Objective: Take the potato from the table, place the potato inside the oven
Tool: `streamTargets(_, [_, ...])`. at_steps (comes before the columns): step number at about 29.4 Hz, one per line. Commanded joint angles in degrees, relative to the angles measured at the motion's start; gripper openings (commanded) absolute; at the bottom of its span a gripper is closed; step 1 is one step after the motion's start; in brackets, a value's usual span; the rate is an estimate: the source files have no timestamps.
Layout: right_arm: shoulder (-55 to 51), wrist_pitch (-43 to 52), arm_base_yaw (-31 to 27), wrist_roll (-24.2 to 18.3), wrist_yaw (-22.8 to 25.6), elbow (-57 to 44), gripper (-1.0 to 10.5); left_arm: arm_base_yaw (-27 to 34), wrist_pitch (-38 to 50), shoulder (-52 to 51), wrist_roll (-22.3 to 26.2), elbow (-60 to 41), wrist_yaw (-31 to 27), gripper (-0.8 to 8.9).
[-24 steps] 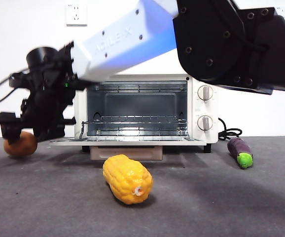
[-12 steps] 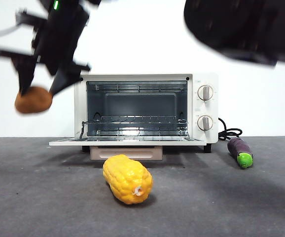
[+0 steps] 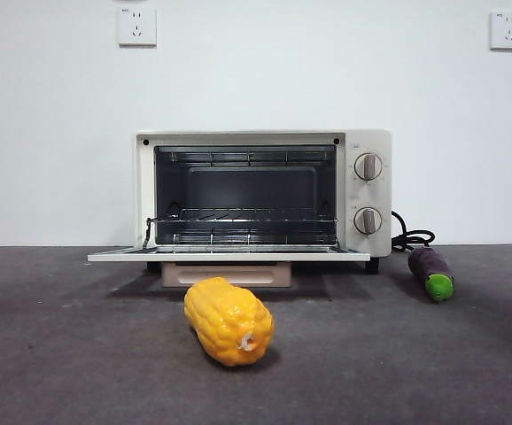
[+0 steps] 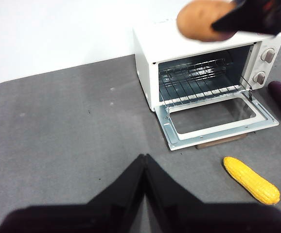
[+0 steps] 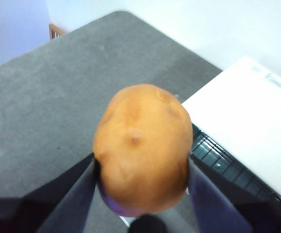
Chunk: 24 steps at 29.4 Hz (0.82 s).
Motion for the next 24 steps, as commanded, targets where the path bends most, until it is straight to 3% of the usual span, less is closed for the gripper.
streamTargets(1, [-4.42,-1.22,0.17,0.52,0.26,4.63,1.2,0.20,0.26,-0.20,0.20,0.07,-0.04,-0.06])
streamTargets(7, [-13.25,-1.64,0.81,1.73,7.28,3.50,1.2,0.20,0.28,0.04,0.15,0.07,-0.07,-0.06])
streamTargets(11, [-21.97,-1.68,2.40,1.73,11.76,-4.52,1.3,0.20,0.28,0.70,0.17,0.07,-0.22,-0.06])
streamTargets(14, [-29.73,-1.66,3.08,3.76,10.56,-15.82,1.3,0.20,0.28,1.73,0.20,0.07,-0.24,-0.06])
streamTargets(19, [-40.68,-1.64,3.15,7.93,3.30,-34.32,1.3,0.20,0.28,4.20,0.31,0.07,-0.24,-0.06])
streamTargets(24, [-47.71,-1.64,3.45,10.05,3.19,-49.57,1.3,0.20,0.28,6.64,2.03,0.07,-0.26,-0.06])
